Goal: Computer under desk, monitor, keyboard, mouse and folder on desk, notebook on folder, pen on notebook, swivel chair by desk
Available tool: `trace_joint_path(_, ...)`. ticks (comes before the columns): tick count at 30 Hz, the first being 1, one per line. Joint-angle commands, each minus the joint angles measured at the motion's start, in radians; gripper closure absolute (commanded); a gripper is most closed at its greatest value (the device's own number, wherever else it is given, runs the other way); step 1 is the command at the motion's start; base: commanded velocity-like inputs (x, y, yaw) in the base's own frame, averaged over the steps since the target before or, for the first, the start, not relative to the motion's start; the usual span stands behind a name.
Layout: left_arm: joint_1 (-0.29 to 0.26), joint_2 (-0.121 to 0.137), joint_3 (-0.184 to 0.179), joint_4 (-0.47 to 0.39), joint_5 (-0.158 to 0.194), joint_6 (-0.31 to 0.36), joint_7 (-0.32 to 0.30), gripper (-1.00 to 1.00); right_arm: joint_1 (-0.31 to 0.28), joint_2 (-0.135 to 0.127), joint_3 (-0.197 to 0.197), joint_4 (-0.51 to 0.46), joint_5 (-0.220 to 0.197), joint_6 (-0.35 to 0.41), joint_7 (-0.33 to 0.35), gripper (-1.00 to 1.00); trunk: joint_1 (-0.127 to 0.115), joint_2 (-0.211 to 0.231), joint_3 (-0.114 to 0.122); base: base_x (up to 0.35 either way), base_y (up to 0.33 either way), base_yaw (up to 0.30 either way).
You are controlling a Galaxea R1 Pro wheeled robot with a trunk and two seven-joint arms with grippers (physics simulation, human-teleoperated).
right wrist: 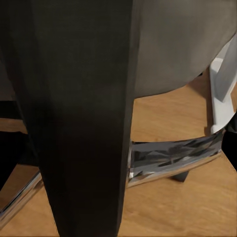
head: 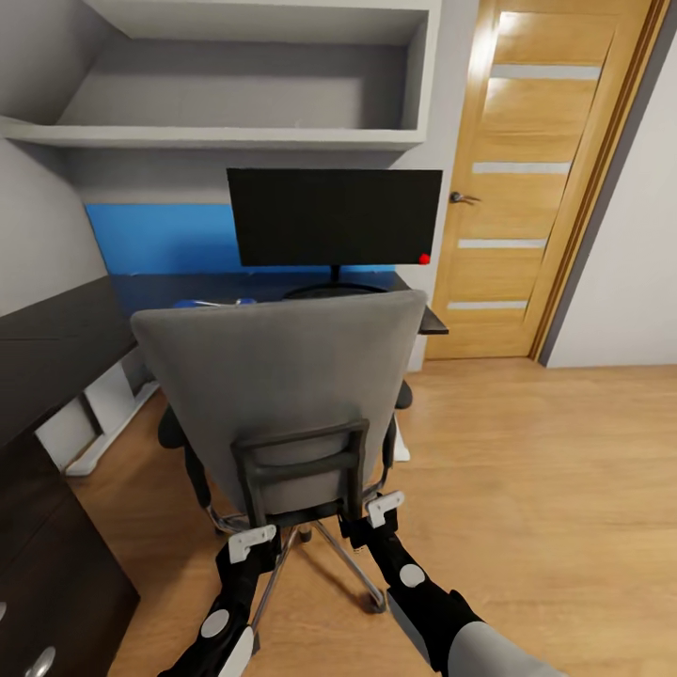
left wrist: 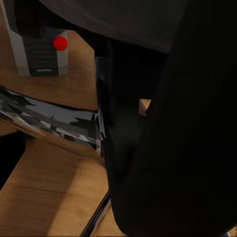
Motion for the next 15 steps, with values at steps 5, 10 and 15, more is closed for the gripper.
trace_joint_path(5, -0.001, 0.001, -0.006, 0.002, 0.014, -0.005, 0.006, -1.00, -0.001, 0.000, 0.004, 0.001, -0.002, -0.004, -0.004, -1.00, 0.001, 0.000, -0.001, 0.333, 0.000, 0.000)
trace_joint_path(10, -0.001, 0.001, -0.006, 0.002, 0.014, -0.005, 0.006, -1.00, -0.001, 0.000, 0.004, 0.001, -0.002, -0.004, -0.005, -1.00, 0.001, 0.000, -0.001, 0.333, 0.000, 0.000)
trace_joint_path(15, -0.001, 0.001, -0.006, 0.002, 0.014, -0.005, 0.005, -1.00, -0.001, 0.000, 0.004, 0.000, -0.002, -0.004, -0.005, -1.00, 0.001, 0.000, -0.001, 0.306, 0.000, 0.000)
